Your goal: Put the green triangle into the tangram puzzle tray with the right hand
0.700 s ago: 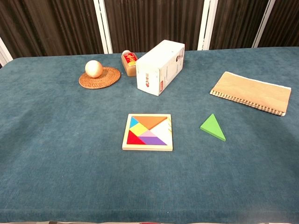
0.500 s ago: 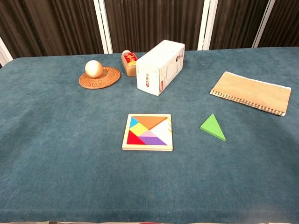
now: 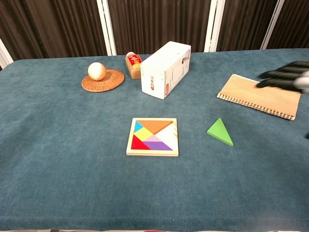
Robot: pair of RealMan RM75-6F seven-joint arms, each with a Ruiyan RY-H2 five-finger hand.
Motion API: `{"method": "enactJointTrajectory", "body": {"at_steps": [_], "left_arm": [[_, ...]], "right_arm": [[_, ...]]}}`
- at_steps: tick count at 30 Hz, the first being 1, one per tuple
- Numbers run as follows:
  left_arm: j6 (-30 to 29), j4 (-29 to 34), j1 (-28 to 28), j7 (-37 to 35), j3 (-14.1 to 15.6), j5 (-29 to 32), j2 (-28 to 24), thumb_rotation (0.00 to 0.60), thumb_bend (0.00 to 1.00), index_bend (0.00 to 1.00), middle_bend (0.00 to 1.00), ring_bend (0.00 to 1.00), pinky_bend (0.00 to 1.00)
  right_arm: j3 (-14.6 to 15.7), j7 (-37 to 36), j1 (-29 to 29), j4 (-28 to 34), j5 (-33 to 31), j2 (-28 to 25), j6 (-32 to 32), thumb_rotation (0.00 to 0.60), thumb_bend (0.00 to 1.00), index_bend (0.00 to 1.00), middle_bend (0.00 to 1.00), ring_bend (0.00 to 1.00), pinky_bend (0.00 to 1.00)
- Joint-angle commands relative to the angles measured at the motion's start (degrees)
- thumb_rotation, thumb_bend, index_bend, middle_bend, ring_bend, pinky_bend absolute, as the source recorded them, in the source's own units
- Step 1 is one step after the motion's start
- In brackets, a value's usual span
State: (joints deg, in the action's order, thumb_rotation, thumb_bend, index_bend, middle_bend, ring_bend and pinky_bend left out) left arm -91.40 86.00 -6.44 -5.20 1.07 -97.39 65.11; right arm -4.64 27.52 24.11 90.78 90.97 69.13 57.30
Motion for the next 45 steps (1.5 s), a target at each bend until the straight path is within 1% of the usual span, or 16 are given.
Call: {"method": "enactJointTrajectory", "body": {"at_steps": [1, 4, 10, 14, 20, 25, 36, 42, 45], "left_arm": [[0.67, -0.11, -0.25, 0.07, -0.08, 0.45, 0.13, 0.6, 0.48, 0.0, 0.0, 0.01, 0.05], [0.85, 0.08, -0.24, 0.62, -0.07, 0.61, 0.19, 0.6, 0.48, 0.0, 0.0, 0.01, 0.05], [2.07, 0.42, -0.55, 0.71, -0.43, 1.92, 0.05, 0.6, 0.48, 0.0, 0.0, 0.01, 0.05], [1.93, 0.55, -0.47, 1.3, -0.51, 1.98, 0.21, 0.6, 0.48, 0.0, 0.0, 0.01, 0.05], [2.47, 0.72, -0.65, 1.7, -0.42, 2.05, 0.21, 0.6, 0.48, 0.0, 0.0, 0.01, 0.05], [2.43, 0.82, -0.55, 1.55, -0.44, 2.23, 0.06, 0.6, 0.48, 0.0, 0.0, 0.01, 0.05], [2.32, 0.74, -0.58, 1.56, -0.64, 2.37, -0.11, 0.6, 0.48, 0.0, 0.0, 0.01, 0.05], [1.86, 0.67, -0.4, 1.21, -0.58, 2.12, -0.23, 0.6, 0.48, 0.0, 0.0, 0.01, 0.05], [1.88, 0.7, -0.41, 1.18, -0.58, 2.12, -0.26, 0.6, 0.48, 0.0, 0.0, 0.01, 0.05]], "right_arm": [[-2.29, 6.42, 6.43, -1.39, -3.92, 2.55, -7.44, 0.6, 0.14, 0.18, 0.0, 0.0, 0.0], [-2.65, 9.18, 8.46, -2.76, -5.82, 4.16, -9.56, 0.6, 0.14, 0.2, 0.0, 0.0, 0.0], [-2.83, 12.35, 12.02, -6.08, -9.81, 7.57, -13.22, 0.6, 0.16, 0.27, 0.0, 0.0, 0.0], [-2.34, 13.95, 13.57, -7.87, -10.83, 9.79, -13.74, 0.6, 0.17, 0.31, 0.0, 0.0, 0.0], [-1.58, 13.95, 15.51, -10.99, -11.94, 13.69, -14.23, 0.6, 0.2, 0.38, 0.0, 0.0, 0.0], [-0.71, 14.19, 16.74, -12.82, -12.31, 16.13, -14.28, 0.6, 0.22, 0.4, 0.0, 0.0, 0.0], [0.01, 16.4, 18.3, -13.68, -15.25, 18.43, -13.57, 0.6, 0.32, 0.43, 0.0, 0.0, 0.0], [0.14, 18.32, 19.03, -13.41, -17.5, 18.92, -13.05, 0.6, 0.34, 0.45, 0.0, 0.0, 0.0], [0.37, 19.12, 19.41, -13.12, -18.35, 19.2, -12.84, 0.6, 0.38, 0.48, 0.0, 0.0, 0.0]]}}
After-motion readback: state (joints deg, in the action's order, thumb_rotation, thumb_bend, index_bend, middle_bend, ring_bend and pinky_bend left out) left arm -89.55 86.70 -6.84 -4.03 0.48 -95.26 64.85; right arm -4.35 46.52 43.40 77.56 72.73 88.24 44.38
